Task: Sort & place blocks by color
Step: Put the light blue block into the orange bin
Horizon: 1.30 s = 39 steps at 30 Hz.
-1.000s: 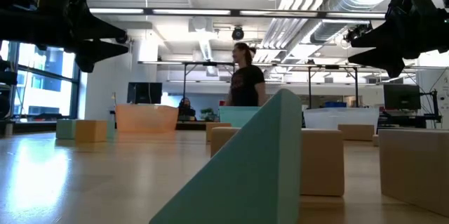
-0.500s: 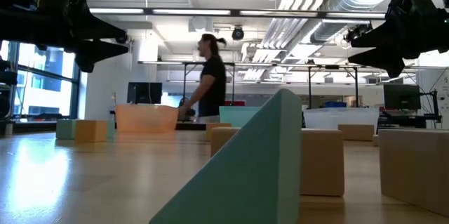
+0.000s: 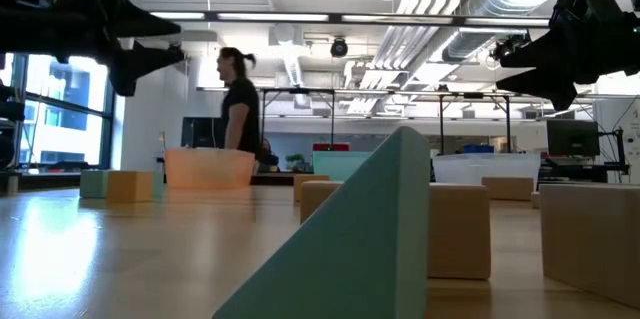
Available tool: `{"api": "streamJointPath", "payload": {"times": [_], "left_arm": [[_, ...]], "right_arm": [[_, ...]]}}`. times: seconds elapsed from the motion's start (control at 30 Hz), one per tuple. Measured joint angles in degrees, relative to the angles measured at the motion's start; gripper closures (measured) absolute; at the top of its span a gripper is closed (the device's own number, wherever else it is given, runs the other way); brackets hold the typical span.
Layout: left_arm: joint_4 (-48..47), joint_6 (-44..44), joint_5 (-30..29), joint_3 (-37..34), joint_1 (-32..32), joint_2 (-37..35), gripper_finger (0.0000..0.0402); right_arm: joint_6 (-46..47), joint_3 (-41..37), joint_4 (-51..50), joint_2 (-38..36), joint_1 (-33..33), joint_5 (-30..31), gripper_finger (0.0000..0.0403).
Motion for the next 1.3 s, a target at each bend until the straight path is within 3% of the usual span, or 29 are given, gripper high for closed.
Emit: {"api": "streamJointPath", "payload": {"times": [0.3,0.43,0.67,0.87,1.1,1.3], "left_arm": [[7.38,-4.04,-2.84,0.0,0.0,0.0,0.0172],[7.43,-10.48,-3.46,0.0,0.0,0.0,0.0172],[7.48,-14.06,-6.25,0.0,0.0,0.0,0.0172],[7.84,-10.01,-3.31,3.51,0.0,0.04,0.0172],[-7.43,4.59,-2.76,17.48,0.0,4.56,0.0172],[-23.79,5.49,-4.53,29.75,0.0,13.58,0.0172]], "right_arm": [[0.0,-0.01,0.0,0.0,0.0,-0.01,0.0176],[0.0,0.0,0.0,-0.01,0.0,-0.01,0.0176],[0.0,0.01,0.0,0.01,0.0,-0.01,0.0176],[0.02,0.0,0.0,0.0,0.0,0.0,0.0176],[0.0,-0.01,0.0,0.01,0.0,-0.01,0.0176],[0.0,-0.01,0.0,0.01,0.0,0.01,0.0176]]}}
